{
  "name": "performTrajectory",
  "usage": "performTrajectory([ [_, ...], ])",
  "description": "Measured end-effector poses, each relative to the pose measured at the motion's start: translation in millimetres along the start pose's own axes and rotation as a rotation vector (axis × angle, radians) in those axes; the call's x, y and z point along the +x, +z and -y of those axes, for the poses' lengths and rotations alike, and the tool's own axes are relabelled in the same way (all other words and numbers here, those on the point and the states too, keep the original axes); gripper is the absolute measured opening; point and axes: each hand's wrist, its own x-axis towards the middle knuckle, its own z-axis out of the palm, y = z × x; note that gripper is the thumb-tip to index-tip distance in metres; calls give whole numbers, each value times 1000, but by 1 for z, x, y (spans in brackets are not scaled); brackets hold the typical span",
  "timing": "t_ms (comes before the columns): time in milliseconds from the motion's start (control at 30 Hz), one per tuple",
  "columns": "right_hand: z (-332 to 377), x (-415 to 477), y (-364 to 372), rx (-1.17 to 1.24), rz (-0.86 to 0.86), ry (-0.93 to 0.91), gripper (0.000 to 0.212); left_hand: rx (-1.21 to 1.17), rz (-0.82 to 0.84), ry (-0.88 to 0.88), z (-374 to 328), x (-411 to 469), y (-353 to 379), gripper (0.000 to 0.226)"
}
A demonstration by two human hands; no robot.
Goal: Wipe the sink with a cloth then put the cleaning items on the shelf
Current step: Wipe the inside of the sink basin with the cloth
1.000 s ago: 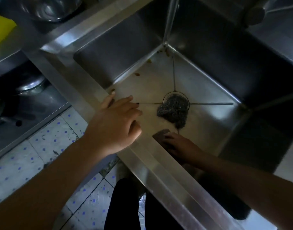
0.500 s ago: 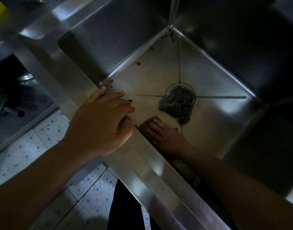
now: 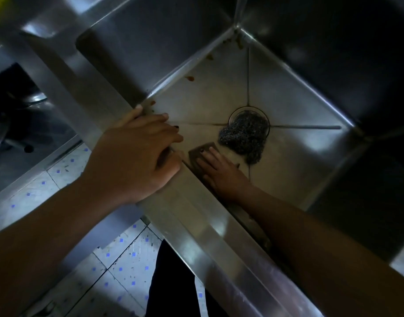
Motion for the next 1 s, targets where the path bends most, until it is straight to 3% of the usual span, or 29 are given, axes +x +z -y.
performTrajectory([
  [233,0,-57,-2,-57,-35,-45,48,-26,4,-4,-3,-2,-4,53],
  [733,11,40,-5,-33,-28,18,53,-51,-29,-6,0,-1,-2,51],
  [1000,0,-20,-9,-38,145,113,57,-61,-33,11,-2,-3,-5,52],
])
